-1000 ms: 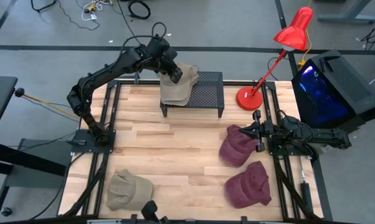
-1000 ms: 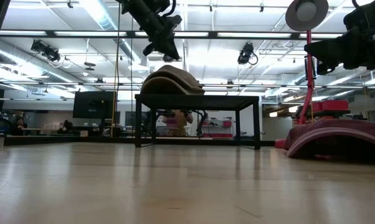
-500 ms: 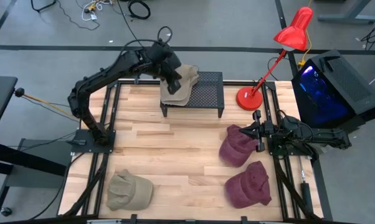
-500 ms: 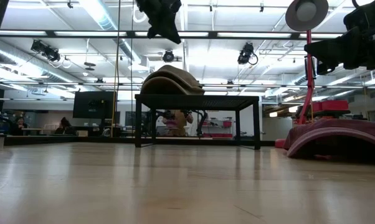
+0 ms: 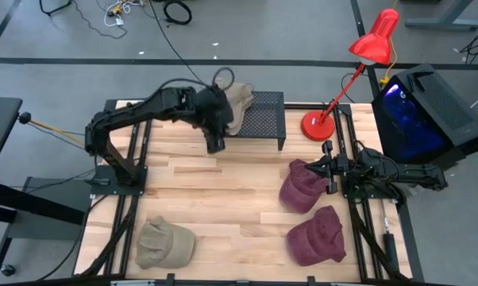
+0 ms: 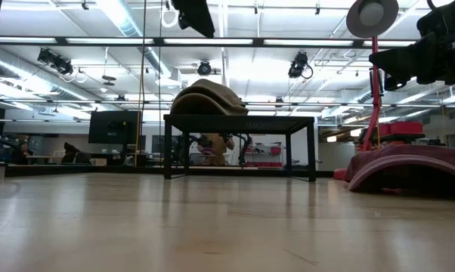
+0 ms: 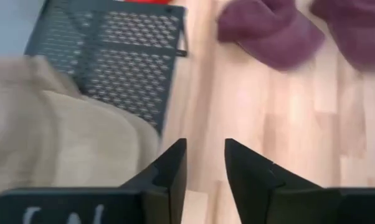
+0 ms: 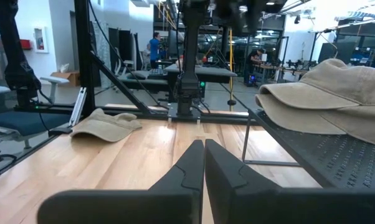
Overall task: Pick & Place hat
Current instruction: Stack the brown cap on top of the other brown cap on the shelf
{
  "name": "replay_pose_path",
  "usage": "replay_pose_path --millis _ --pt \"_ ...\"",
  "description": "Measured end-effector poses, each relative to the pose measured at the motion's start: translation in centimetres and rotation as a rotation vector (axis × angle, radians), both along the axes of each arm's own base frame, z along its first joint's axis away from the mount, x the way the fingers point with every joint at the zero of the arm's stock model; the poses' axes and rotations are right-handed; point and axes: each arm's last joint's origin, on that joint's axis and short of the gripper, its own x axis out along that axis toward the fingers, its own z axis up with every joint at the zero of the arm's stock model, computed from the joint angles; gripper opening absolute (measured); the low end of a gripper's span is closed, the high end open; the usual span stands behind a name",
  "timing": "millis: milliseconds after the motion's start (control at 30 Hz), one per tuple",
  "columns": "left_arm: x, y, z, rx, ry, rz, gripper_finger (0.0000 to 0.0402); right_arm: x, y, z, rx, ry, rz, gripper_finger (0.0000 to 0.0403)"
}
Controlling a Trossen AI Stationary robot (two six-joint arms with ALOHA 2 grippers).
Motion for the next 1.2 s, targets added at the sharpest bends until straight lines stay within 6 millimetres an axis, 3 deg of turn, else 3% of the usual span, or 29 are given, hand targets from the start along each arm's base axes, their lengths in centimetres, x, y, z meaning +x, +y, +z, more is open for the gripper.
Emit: replay_pose_path --millis 367,667,933,1200 --pt "0.4 -6.8 -2.5 -0.025 0.131 -0.195 0.0166 0.0 0.0 0.0 0.0 0.0 0.0 0.0016" --pt "-0.7 -12.3 -5.4 -0.021 0.294 -0.352 0.0184 0.0 0.0 0.0 0.0 0.0 0.0 0.0016" --pt "-2.3 -14.8 -6.3 -0.051 0.437 -0.342 0.0202 0.0 0.0 0.0 0.0 0.0 0.0 0.0016" --pt "-3.1 -17.3 -7.2 -0.063 0.457 -0.377 0.0211 0.0 0.0 0.0 0.0 0.0 0.0 0.0016"
